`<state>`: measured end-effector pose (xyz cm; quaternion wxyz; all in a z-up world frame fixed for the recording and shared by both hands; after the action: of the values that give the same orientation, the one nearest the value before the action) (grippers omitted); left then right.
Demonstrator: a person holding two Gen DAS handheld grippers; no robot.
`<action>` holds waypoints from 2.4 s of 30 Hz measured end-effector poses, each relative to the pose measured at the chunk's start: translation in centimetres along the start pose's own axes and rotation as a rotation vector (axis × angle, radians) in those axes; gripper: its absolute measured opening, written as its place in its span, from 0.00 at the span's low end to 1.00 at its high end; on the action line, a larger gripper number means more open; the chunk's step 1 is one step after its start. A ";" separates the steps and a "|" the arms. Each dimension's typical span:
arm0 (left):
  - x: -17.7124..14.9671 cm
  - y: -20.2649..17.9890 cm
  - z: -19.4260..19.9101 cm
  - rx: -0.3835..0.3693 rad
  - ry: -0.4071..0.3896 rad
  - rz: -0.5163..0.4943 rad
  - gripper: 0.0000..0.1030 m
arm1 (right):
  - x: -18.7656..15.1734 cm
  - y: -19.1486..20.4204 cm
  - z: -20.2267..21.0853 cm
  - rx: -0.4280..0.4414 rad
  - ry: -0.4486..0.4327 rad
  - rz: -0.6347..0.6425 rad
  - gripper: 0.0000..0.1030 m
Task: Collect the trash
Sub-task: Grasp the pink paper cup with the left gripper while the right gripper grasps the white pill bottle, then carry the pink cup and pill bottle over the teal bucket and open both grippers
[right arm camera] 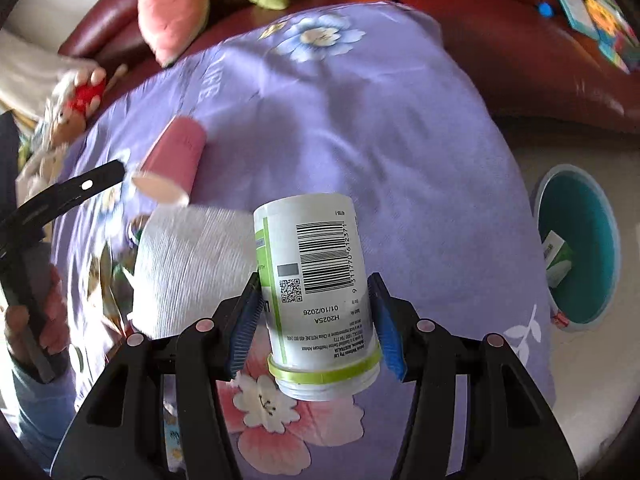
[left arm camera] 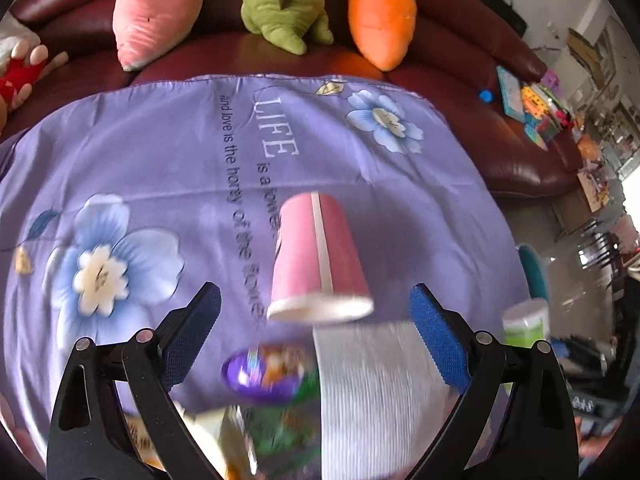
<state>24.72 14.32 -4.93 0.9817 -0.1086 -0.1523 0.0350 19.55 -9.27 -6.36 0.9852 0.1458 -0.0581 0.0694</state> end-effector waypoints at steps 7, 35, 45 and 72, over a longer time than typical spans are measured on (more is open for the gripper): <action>1.9 -0.5 -4.6 0.060 0.077 0.001 0.92 | 0.8 -2.2 -0.7 0.017 0.008 -0.036 0.49; 0.7 -15.5 0.8 0.073 -0.041 -0.203 0.58 | -1.3 -13.7 4.0 0.153 -0.140 -0.210 0.49; -1.9 -28.3 -2.1 -0.005 0.020 -0.362 0.58 | -5.0 -25.6 10.3 0.146 -0.302 -0.414 0.49; -3.4 -41.6 -12.8 -0.043 0.189 -0.483 0.58 | -5.8 -37.4 6.0 0.090 -0.270 -0.564 0.64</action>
<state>26.95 -29.11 -8.54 0.9689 -0.0929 -0.0820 -0.2142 19.01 -47.14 -11.91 0.9415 0.2074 -0.1426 -0.2243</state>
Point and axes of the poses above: each gripper's, at about its wrist camera, not at the fingertips, and z roughly against the way its jaws point, y to its left, x to its top, the point moved 3 cm from there along -z, roughly the way its jaws point, and after that the axes turned 11 degrees about y, right-handed, at the moved point
